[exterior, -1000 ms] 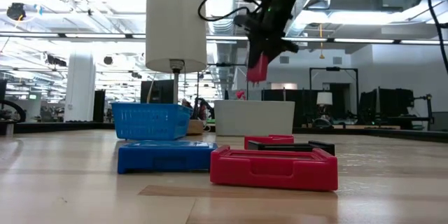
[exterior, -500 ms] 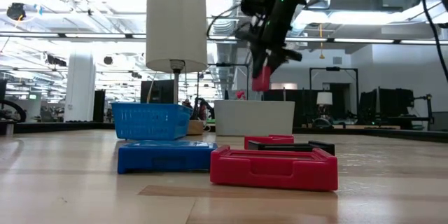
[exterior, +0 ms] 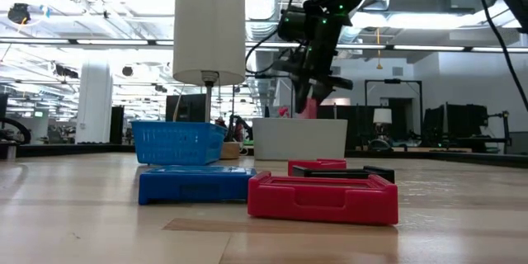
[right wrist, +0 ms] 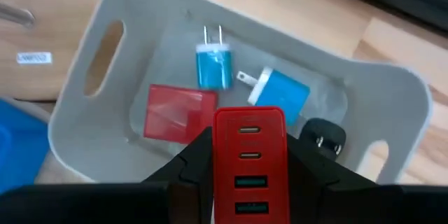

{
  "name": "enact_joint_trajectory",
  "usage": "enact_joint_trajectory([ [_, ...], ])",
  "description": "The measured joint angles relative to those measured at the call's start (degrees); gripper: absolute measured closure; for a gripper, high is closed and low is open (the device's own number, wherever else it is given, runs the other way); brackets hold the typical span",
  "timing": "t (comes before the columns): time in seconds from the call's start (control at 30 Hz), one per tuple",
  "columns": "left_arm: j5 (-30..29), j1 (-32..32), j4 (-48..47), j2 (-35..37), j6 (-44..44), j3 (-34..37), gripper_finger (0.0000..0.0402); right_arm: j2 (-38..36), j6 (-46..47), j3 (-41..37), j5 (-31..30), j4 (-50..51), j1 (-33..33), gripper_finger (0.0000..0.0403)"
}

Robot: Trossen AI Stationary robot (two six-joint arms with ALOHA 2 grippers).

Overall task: Pick & Place Office items
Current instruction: Put the red charger adapter into the gray bin, then put the bottom black digital clock into the blue bin

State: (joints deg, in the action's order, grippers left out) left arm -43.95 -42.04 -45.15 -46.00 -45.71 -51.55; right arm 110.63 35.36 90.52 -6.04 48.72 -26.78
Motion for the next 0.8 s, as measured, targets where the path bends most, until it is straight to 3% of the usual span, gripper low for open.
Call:
enact_joint_trajectory([
  [0.07, 0.8, 0.0, 0.1, 0.0, 0.1, 0.0, 0.0401, -0.1, 0.0, 0.1, 0.0, -0.6, 0.0, 0.0277],
  [0.2, 1.1, 0.0, 0.2, 0.0, 0.1, 0.0, 0.0401, -0.1, 0.6, 0.1, -1.0, 0.5, 0.0, 0.0170],
  [0.3, 1.3, 0.0, 0.2, 0.0, 0.1, 0.0, 0.0401, -0.4, 0.7, 0.1, -1.4, 0.7, 0.0, 0.0128],
  [0.6, 1.3, 0.0, 0.2, 0.0, 0.2, 0.0, 0.0401, -7.5, -6.6, 0.1, -3.1, 2.2, 0.3, 0.0150],
  [0.8, 0.8, 0.0, -2.6, 0.0, 0.4, 0.0, 0.0401, -16.4, -13.9, 0.1, -3.2, 11.2, 3.4, 0.0173],
])
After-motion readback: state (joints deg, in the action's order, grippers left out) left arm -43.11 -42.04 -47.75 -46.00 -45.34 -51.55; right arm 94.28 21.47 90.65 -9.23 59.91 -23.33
